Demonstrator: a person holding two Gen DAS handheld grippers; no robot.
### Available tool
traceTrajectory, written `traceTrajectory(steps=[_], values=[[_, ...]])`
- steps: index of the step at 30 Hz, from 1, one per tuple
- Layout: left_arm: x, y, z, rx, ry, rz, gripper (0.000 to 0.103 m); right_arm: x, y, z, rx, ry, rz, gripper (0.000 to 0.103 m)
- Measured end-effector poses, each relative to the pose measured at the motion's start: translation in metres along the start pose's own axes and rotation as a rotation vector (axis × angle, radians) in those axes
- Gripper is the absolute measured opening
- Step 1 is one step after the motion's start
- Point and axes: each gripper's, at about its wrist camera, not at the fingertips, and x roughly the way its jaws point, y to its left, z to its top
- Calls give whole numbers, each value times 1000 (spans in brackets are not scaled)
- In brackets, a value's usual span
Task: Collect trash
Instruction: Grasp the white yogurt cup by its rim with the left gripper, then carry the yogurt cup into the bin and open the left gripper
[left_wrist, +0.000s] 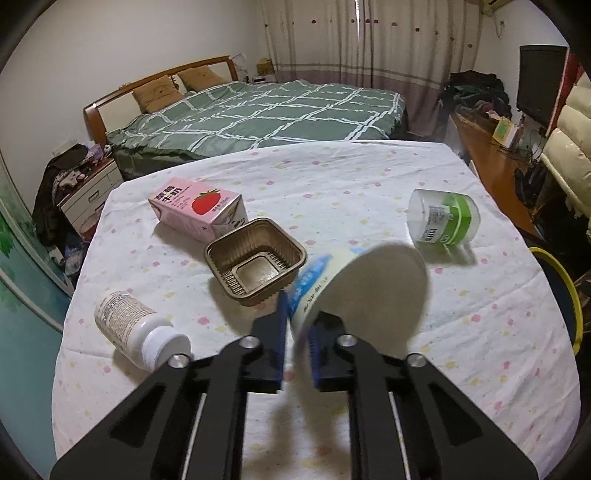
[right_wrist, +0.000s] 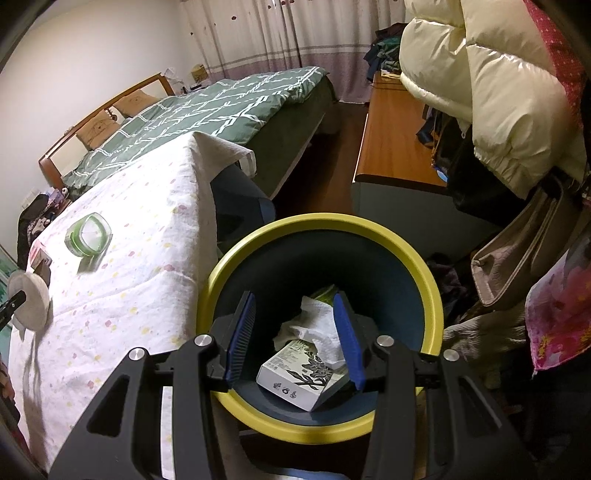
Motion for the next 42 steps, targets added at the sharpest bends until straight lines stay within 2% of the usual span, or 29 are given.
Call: traceTrajectory(steps=[5, 11, 17, 28, 35, 42], values=[[-10, -13, -1, 33, -10, -32, 6, -5, -3, -2, 10, -9, 4, 42], [-28, -50, 1, 106, -24, -113, 6, -14, -17, -11, 42, -29, 7, 42], [-37, -116, 10, 206, -17, -258, 6, -32, -39, -25, 76, -51, -13, 42], [-40, -254, 31, 384, -32, -423, 6, -64, -82, -46, 134, -84, -54, 42], [-25, -326, 26, 463, -2, -452, 6, -71, -97, -57, 154, -75, -67, 42], [-1, -352, 17, 482, 66, -466, 7, -77, -101, -62, 158, -75, -77, 42]])
